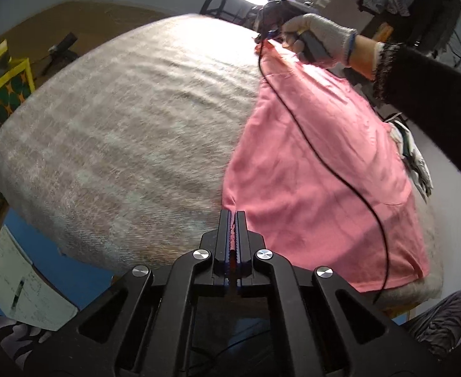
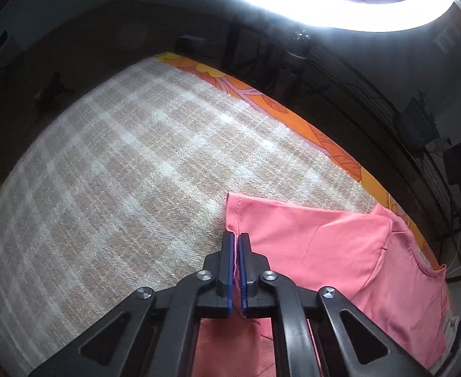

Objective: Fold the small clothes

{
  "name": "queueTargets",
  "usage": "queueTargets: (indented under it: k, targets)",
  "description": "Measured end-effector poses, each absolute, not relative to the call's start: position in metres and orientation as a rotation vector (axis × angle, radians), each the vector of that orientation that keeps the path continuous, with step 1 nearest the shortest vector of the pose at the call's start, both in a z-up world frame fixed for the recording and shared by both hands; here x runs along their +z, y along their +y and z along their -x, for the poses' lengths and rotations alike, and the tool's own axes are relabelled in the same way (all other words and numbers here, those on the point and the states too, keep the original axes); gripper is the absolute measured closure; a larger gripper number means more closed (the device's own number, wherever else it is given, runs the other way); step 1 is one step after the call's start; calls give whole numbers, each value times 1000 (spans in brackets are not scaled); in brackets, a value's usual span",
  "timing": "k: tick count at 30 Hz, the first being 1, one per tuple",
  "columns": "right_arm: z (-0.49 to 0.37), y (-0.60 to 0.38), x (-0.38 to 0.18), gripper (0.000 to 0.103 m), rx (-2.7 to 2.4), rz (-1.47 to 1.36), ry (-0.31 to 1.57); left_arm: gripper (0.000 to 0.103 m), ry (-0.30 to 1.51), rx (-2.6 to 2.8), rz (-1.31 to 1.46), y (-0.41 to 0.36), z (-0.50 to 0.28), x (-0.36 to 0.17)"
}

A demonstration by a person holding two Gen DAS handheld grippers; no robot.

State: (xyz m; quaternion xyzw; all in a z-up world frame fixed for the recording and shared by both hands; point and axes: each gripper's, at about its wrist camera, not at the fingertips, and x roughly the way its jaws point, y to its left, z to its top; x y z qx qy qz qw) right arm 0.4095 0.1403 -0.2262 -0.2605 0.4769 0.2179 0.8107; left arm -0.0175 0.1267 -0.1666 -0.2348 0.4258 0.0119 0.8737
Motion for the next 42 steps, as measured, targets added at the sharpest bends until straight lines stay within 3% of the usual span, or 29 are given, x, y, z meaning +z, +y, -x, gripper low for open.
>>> queueTargets:
  k: [17, 23, 32, 34, 35, 36, 40, 42]
  targets:
    - [-437, -34, -146, 103, 538, 99, 891, 103, 806, -245, 248, 19, 7, -109]
    - [-452, -110, -162, 103, 438, 55, 911, 103, 856, -407, 178, -42, -3, -111]
    - [-469, -128, -202, 103, 320, 79, 993, 103, 925, -432, 153, -61, -13, -122]
    - [-467, -136, -200, 93, 311, 92, 1001, 103, 930, -435, 144, -62, -13, -123]
    - [-465, -141, -198, 67, 324, 78, 1009, 103, 930, -441, 137, -64, -14, -124]
    - [-464, -150, -192, 51, 338, 67, 1009, 103, 931, -442, 128, -64, -12, -124]
    - [-444, -178, -170, 51, 323, 70, 974, 102, 939, -458, 124, -64, -5, -121]
    - [-432, -200, -156, 47, 326, 32, 968, 94, 933, -482, 127, -65, 3, -116]
